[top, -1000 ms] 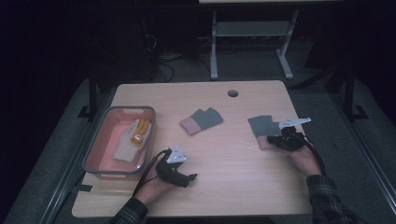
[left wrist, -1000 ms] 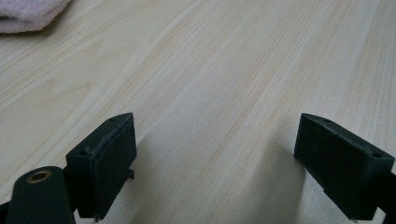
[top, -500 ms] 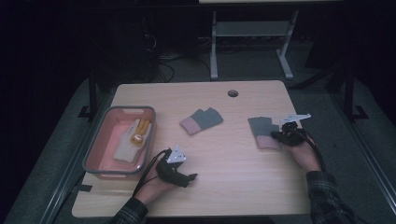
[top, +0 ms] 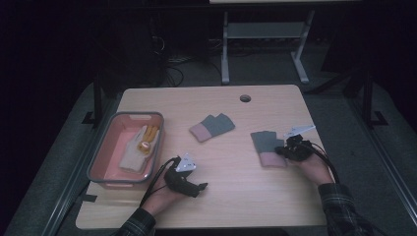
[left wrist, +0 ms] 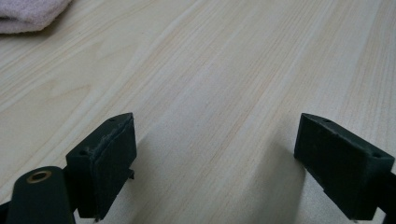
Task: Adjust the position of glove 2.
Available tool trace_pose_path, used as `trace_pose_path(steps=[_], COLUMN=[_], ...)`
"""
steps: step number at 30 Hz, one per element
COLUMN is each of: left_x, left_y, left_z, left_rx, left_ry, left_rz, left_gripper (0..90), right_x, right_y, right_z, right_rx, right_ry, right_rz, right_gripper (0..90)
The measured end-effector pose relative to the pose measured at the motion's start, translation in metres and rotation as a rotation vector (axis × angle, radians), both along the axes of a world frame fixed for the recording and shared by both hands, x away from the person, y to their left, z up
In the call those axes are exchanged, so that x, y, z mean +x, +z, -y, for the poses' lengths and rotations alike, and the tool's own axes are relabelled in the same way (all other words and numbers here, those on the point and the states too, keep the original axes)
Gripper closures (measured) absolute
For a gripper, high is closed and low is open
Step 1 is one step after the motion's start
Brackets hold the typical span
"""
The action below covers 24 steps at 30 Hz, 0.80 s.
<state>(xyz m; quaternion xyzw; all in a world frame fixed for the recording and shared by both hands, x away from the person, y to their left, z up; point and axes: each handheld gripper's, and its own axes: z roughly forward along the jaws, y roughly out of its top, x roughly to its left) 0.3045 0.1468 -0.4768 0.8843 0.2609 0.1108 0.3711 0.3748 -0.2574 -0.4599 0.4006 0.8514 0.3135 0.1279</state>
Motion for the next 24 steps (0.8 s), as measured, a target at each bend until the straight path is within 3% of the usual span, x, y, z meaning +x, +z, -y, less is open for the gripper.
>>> trace_pose_path(steps=[10,19,24], left_x=[0.000,0.000,0.000], left_y=[0.000,0.000,-0.001], left_z=[0.000,0.000,0.000], left_rx=[-0.002,-0.003,-0.004], left_ry=[0.000,0.001,0.000], left_rz=[0.001,0.002,0.004], left_gripper=[12.3,12.3,12.3], right_x=[-0.028,-0.055,-0.066], right_y=[0.001,0.002,0.005], right_z=[-0.021,-0.038,-0.041], right_rx=[-0.011,0.019,0.014], right_ry=[0.097,0.162,0.182], right_rz=[-0.003,-0.034,-0.011], right_gripper=[90.0,90.0,90.0])
